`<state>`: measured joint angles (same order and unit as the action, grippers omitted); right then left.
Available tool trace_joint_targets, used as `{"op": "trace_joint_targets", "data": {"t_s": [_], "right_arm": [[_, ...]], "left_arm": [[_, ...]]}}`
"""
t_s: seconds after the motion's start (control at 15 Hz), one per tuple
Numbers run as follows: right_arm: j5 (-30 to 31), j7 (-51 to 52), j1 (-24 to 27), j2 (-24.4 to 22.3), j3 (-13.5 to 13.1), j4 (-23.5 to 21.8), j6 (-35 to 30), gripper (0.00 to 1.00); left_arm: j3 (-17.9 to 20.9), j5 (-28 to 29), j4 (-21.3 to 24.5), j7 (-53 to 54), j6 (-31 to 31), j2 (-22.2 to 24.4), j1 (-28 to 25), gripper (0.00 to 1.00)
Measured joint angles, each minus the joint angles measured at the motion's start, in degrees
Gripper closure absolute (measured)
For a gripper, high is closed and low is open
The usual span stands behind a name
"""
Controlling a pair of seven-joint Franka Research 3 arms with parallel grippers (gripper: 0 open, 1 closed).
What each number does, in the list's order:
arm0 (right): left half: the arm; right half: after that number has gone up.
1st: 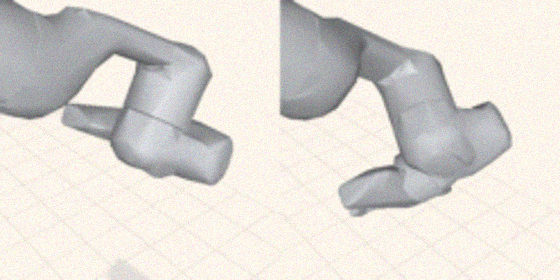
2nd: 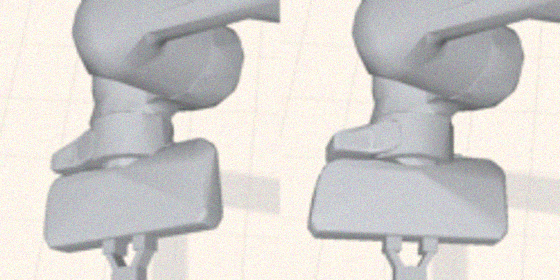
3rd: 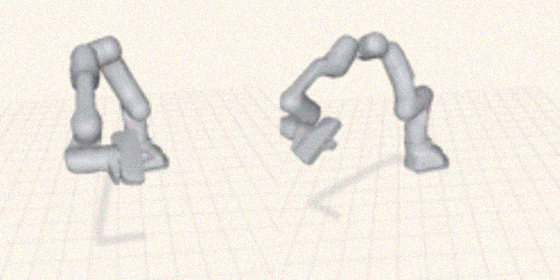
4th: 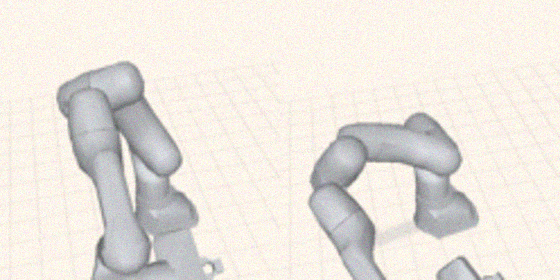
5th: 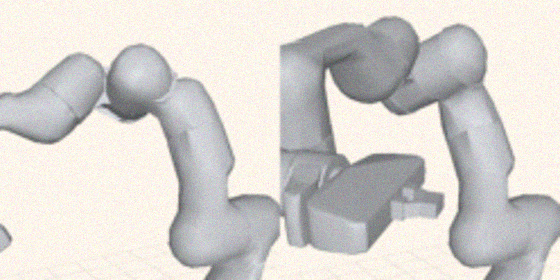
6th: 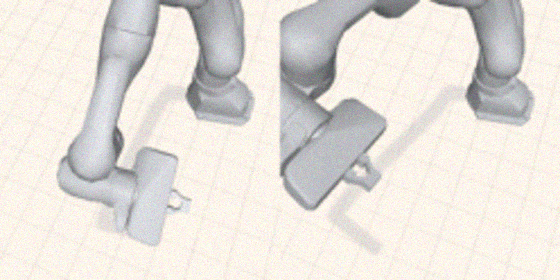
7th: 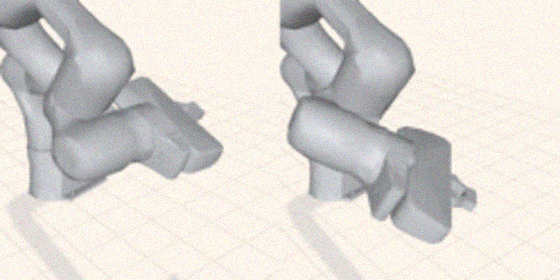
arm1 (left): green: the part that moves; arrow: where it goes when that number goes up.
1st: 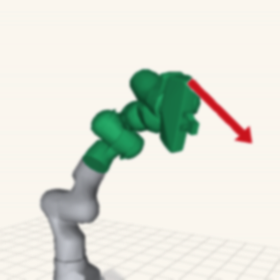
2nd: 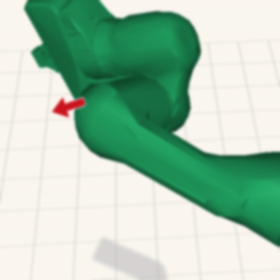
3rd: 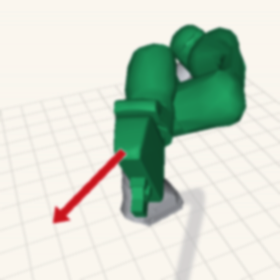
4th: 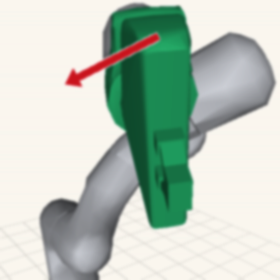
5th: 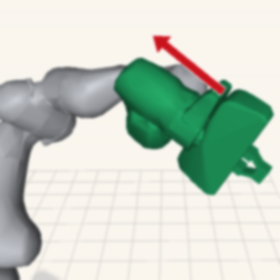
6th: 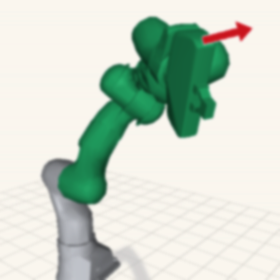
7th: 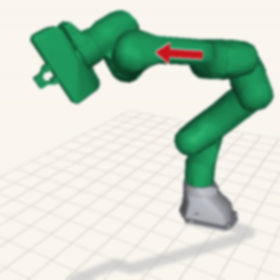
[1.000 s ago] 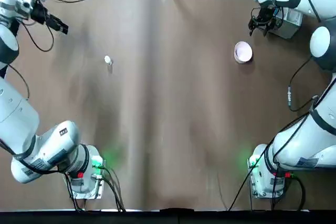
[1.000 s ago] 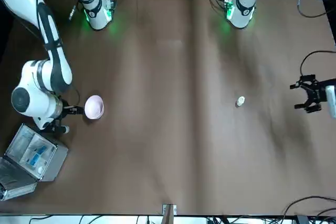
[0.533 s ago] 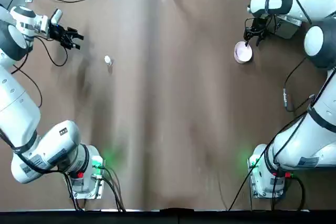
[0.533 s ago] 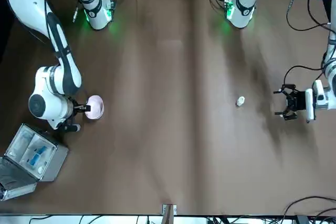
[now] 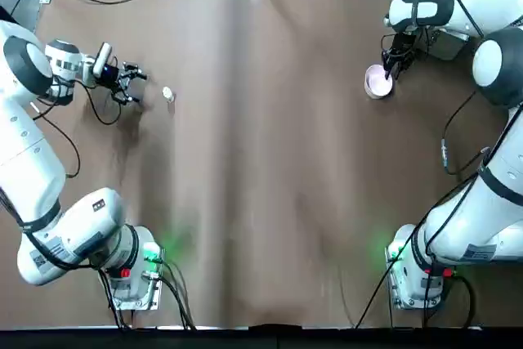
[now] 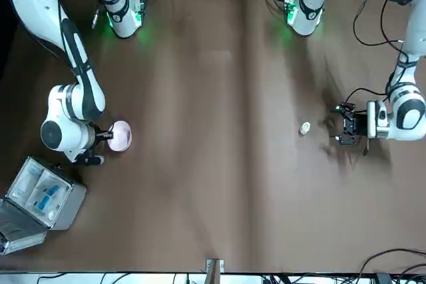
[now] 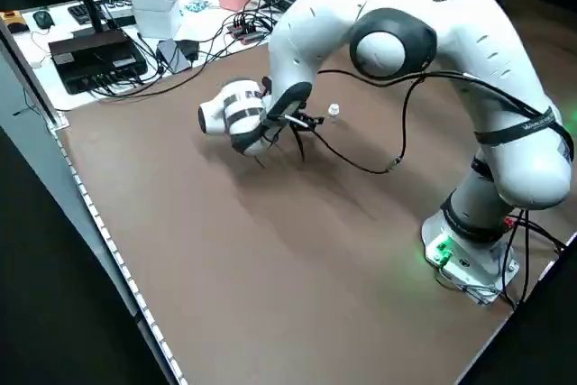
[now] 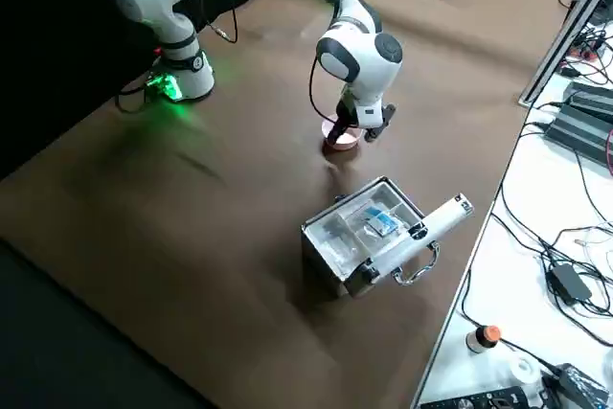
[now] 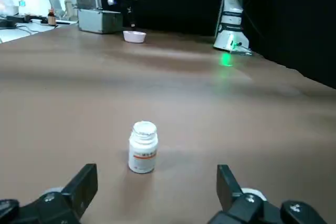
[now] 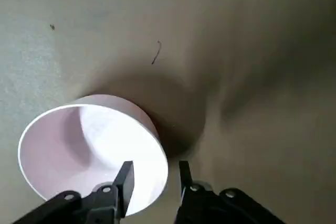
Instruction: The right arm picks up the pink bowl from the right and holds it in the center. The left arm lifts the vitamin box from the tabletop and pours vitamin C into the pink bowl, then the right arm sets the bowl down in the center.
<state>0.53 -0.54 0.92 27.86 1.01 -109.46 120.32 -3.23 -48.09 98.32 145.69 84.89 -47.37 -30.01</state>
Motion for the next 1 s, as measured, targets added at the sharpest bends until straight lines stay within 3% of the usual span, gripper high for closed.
{"op": "trace_joint_targets", "data": {"t_s": [0.13, 0.53, 1.0], "right_arm": [[0.0, 0.01, 0.16, 0.3, -0.1, -0.06, -0.05, 0.67], [0.02, 0.34, 0.43, 1.27, -0.23, -0.06, 0.02, 0.75], [0.02, 0.42, 0.69, 1.27, -0.24, -0.06, 0.02, 0.92]], "left_arm": [[-0.14, -0.02, -0.38, 2.31, 0.0, -1.73, 0.22, 0.0], [-1.68, -3.83, -2.04, 5.0, 1.92, -4.06, 1.97, 0.0], [-2.54, -5.44, -2.39, 5.05, 3.86, -6.14, 3.85, 0.0]]}}
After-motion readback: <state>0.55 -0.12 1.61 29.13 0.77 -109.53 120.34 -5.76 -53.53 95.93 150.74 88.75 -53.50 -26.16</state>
